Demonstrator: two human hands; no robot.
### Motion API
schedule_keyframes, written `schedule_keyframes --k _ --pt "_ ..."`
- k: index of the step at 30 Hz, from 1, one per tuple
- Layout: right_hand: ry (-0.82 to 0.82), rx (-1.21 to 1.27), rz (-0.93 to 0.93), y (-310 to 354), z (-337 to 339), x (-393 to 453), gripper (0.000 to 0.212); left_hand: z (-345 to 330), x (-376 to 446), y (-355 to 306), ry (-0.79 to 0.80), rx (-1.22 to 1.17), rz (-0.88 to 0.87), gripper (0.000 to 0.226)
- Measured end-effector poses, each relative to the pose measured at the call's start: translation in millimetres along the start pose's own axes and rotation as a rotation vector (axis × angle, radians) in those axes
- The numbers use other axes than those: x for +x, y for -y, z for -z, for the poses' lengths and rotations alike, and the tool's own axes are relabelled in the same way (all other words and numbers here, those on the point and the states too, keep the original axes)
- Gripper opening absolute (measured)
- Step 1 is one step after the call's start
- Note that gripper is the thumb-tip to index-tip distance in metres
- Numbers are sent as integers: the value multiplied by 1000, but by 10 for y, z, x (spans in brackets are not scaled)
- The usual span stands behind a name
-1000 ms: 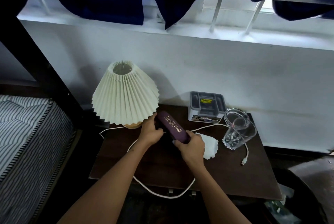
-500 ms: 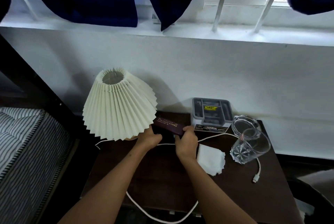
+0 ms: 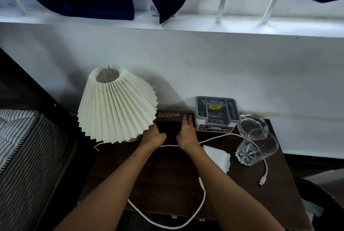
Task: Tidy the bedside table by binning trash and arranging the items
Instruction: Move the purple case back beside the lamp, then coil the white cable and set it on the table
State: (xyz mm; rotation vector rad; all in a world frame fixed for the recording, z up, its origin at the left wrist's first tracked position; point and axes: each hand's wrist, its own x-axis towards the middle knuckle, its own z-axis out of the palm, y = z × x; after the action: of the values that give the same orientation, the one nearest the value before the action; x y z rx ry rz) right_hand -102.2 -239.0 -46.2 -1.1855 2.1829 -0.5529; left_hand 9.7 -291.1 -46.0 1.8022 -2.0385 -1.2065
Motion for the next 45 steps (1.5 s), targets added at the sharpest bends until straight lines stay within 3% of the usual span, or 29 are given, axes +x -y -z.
schedule_keyframes --k 7,12,17,22,26,32,36,41,45 --pt "50 -37 5 -37 43 -100 87 -7 -89 -45 -6 20 -2 78" --pt "-225 -176 88 -147 189 -340 38 75 -291 6 -77 1 -102 61" --pt "-118 -461 94 -365 388 -462 33 135 -792 329 -210 77 -251 38" --pt "-29 -611 86 -479 394 -501 30 251 -1290 884 -373 171 -8 31" --pt "-48 -657 97 -510 356 -488 27 290 -1363 1076 -308 167 204 38" --pt "-75 -693 114 -513 339 -528 28 264 -1257 979 -261 162 294 31" --pt "-108 -678 103 -444 434 -607 40 277 -1216 903 -239 117 394 28" --pt "-178 -691 110 -292 757 -720 51 321 -1332 749 -182 47 410 27" --pt "-282 -717 120 -177 1059 -836 51 297 -1497 622 -117 -34 317 20"
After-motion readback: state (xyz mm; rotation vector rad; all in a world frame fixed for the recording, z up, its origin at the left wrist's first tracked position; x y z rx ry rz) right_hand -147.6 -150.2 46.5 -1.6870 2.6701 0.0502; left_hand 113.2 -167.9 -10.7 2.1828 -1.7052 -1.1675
